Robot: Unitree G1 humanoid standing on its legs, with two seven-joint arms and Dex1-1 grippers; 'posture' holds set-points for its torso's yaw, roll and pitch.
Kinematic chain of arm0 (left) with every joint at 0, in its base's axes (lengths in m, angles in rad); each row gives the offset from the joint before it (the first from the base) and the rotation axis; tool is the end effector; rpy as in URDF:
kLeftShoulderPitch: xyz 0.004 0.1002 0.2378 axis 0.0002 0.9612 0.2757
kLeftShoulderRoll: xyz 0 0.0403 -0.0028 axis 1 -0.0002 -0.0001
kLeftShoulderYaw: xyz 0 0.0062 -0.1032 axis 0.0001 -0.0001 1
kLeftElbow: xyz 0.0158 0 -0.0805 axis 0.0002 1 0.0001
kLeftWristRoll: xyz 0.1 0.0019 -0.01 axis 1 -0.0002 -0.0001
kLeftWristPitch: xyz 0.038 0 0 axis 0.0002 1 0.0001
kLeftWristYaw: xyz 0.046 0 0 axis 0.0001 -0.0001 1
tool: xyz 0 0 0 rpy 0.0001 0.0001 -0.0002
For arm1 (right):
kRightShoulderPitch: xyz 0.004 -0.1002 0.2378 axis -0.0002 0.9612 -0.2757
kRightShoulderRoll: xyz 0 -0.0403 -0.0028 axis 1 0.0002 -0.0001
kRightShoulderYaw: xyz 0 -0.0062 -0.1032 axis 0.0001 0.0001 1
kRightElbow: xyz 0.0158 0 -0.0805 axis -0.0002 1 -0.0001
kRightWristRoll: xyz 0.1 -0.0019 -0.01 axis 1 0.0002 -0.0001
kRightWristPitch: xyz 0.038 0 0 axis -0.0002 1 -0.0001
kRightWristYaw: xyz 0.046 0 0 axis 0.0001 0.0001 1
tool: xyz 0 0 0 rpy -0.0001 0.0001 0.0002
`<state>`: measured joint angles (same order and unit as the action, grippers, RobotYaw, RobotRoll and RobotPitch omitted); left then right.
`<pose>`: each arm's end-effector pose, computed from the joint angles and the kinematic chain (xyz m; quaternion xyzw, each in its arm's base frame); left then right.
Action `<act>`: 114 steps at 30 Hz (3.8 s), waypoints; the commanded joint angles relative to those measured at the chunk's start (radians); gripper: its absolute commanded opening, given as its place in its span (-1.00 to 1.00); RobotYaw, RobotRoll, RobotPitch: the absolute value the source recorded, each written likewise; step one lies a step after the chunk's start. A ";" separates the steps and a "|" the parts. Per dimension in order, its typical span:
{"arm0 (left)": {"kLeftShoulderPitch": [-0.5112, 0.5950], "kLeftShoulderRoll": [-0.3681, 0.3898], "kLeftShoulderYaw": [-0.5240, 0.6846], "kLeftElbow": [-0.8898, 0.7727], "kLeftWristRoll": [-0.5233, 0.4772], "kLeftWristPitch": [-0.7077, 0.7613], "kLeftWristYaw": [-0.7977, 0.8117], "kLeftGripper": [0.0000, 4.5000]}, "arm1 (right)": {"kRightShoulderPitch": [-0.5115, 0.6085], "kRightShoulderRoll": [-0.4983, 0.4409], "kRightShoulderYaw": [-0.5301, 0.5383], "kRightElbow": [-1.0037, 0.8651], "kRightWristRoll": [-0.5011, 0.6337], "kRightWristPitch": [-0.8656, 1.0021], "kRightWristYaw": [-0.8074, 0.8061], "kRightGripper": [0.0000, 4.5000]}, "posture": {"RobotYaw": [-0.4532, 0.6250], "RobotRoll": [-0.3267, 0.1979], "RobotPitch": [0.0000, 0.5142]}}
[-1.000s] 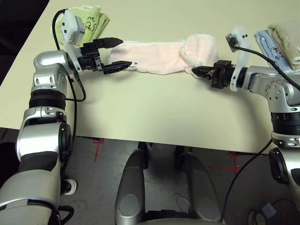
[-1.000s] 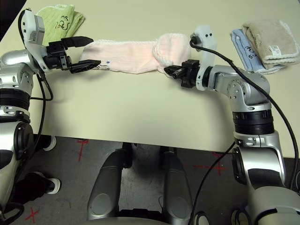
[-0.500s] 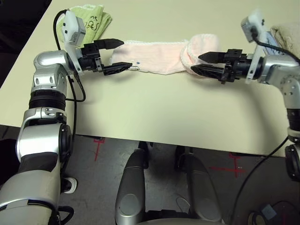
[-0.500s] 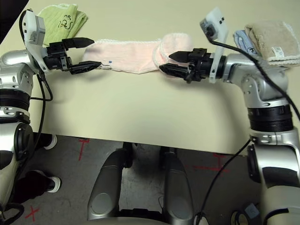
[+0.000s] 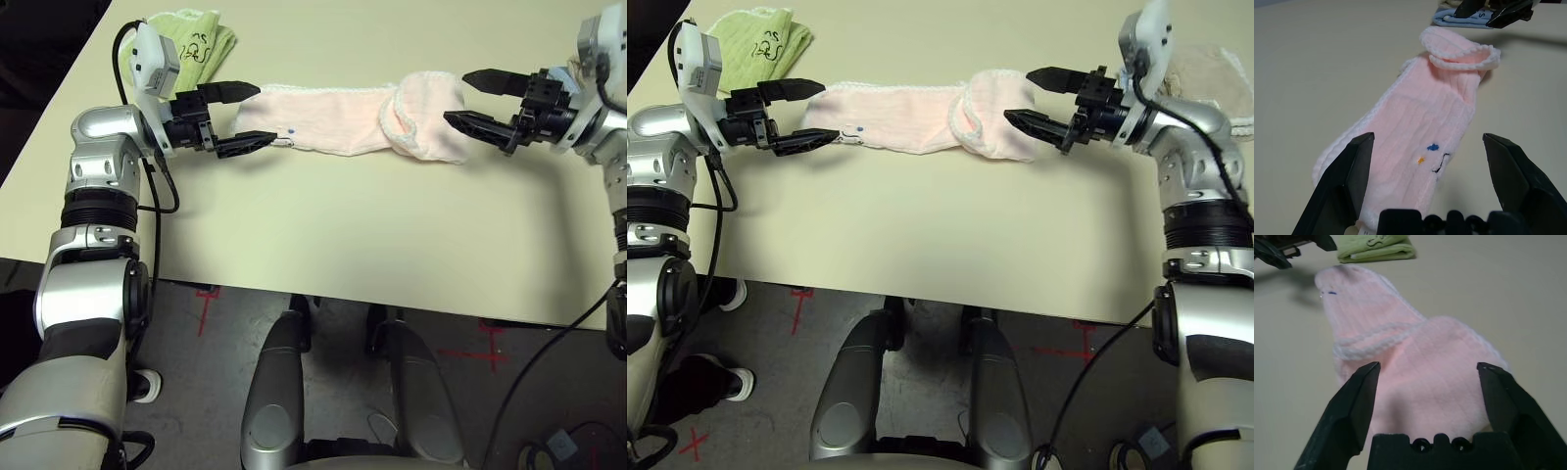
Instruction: Fold the towel and set it aside.
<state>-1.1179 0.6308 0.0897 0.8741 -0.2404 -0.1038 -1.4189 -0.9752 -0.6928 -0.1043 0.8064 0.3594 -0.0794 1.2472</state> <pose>0.3433 0.2701 0.2638 0.2050 -0.1103 -0.5310 0.8148 0.3278 -0.2964 0.2382 -0.1549 -0.1190 0.4438 0.8746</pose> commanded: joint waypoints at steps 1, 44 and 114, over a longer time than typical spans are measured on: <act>0.029 0.002 0.000 -0.025 -0.007 -0.004 -0.011 1.00 | -0.016 -0.025 -0.027 0.129 -0.028 -0.093 0.052 0.40 | 0.06 0.25 0.51; 0.108 0.019 0.005 -0.178 -0.037 0.085 0.017 1.00 | -0.217 0.240 -0.037 0.353 -0.163 -0.084 -0.015 -0.99 | 0.15 0.25 0.57; 0.049 -0.030 -0.011 -0.041 -0.035 -0.037 -0.056 1.00 | 0.253 -0.141 -0.166 -0.060 0.016 -0.023 0.245 0.97 | -0.02 0.25 0.43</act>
<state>-1.0769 0.5798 0.0709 0.8329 -0.2872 -0.1264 -1.4831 -0.7284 -0.8400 -0.2827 0.7471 0.3669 -0.0774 1.4683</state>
